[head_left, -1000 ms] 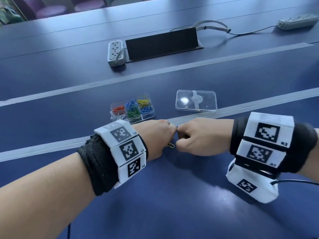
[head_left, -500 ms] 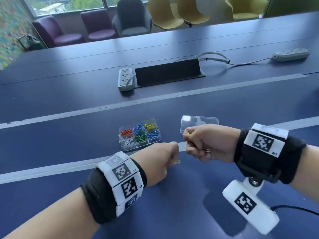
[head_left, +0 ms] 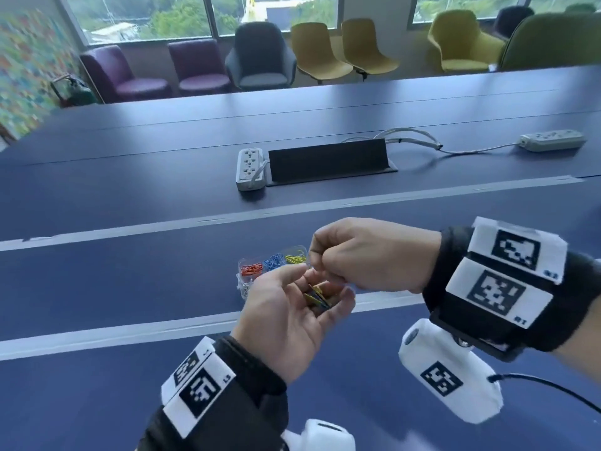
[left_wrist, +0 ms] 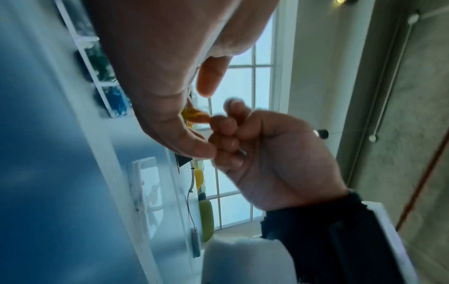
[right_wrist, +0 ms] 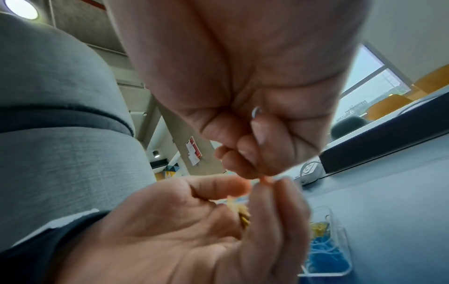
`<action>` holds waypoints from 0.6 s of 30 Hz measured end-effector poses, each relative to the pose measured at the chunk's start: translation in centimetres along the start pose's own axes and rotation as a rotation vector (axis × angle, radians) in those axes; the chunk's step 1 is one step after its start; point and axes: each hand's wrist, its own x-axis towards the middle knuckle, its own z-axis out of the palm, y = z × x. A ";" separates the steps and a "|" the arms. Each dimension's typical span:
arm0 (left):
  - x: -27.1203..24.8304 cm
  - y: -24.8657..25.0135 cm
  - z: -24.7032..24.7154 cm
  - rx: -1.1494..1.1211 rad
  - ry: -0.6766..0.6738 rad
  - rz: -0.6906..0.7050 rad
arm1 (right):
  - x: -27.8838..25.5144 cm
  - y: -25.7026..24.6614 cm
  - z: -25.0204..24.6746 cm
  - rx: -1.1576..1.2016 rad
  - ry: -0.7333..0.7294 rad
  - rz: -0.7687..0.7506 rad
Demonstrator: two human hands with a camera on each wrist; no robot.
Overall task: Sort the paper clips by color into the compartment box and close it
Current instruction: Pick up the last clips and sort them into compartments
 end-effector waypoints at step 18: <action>1.5 -1.3 -3.2 -0.447 -0.189 0.019 | -0.4 1.3 0.5 -0.016 0.068 -0.140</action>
